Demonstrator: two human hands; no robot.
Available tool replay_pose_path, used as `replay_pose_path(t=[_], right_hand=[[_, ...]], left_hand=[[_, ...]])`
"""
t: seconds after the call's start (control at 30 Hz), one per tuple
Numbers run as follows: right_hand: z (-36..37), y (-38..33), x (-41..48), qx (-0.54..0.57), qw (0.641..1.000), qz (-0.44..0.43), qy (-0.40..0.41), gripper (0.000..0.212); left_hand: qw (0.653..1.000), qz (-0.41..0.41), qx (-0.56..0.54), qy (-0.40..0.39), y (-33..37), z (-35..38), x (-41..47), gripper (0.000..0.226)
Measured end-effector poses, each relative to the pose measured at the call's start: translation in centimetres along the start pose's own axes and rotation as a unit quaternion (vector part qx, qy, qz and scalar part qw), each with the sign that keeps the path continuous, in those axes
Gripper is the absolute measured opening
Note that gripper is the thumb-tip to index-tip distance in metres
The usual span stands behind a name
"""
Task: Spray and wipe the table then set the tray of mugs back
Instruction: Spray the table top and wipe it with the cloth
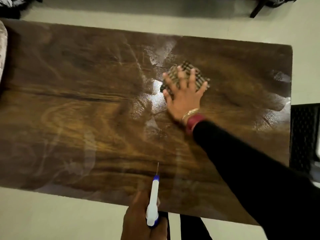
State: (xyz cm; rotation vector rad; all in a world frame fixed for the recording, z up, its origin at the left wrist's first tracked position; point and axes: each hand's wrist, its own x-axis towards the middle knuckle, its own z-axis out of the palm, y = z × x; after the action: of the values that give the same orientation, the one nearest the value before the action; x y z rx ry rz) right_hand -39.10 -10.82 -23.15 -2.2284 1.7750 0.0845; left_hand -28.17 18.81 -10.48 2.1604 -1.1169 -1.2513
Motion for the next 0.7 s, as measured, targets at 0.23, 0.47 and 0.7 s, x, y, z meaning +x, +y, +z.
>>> replay_pose_path(t=[0.23, 0.47, 0.7], right_hand=[[4.3, -0.4, -22.2, -0.017, 0.985, -0.167, -0.044, 0.062], [3.5, -0.8, -17.8, 0.047, 0.993, 0.111, -0.010, 0.062], [7.5, -5.6, -30.8, 0.007, 0.998, -0.061, -0.033, 0.067]], left_hand=[[0.999, 0.024, 0.016, -0.021, -0.8, -1.3, -1.6, 0.051], [0.996, 0.072, 0.029, -0.037, -2.7, -1.6, -2.5, 0.077], [0.991, 0.102, 0.054, -0.060, -3.1, -1.8, -3.5, 0.056]])
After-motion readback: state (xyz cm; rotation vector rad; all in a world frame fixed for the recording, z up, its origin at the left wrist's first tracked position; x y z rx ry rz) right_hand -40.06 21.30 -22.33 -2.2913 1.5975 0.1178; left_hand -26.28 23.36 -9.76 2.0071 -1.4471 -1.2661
